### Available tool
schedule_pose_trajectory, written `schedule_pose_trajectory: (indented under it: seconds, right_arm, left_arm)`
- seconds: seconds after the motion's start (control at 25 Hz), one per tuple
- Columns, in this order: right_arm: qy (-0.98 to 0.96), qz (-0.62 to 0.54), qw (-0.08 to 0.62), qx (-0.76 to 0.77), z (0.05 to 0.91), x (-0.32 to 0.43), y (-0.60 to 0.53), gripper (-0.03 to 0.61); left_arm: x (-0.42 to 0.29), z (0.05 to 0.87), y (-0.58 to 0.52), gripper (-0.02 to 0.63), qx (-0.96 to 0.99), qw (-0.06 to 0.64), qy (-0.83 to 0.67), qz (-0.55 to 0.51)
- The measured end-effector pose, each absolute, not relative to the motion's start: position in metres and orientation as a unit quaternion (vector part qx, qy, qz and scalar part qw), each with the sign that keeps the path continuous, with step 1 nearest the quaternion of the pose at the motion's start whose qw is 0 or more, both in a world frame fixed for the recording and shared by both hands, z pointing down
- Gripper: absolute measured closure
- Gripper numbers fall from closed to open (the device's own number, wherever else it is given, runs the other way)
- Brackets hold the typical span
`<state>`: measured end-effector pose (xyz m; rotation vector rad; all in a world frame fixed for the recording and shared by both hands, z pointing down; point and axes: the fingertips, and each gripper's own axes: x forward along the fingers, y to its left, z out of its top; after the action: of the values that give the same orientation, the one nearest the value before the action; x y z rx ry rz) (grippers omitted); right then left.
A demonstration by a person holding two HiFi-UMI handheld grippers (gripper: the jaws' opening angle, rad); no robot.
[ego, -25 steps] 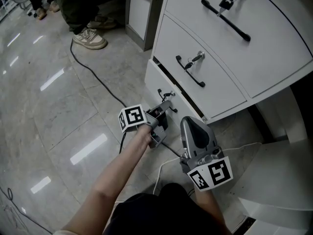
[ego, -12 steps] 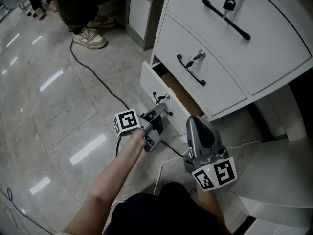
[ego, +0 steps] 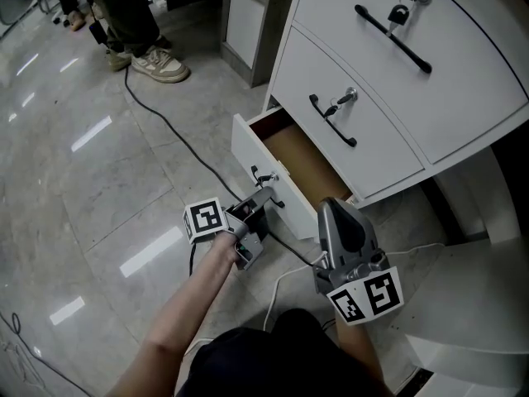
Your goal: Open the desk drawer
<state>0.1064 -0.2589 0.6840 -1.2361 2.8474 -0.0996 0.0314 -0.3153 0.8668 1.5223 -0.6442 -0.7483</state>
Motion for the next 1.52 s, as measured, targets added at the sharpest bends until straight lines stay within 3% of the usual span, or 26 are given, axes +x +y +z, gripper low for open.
schedule_pose_trajectory:
  seconds: [1.52]
  right_arm:
    - [0.929,-0.027,0.001,-0.368,0.692,0.083,-0.240,0.560]
  left_arm:
    - [0.000,0.893,-0.268,0.586,0.703,0.577,-0.297,-0.292]
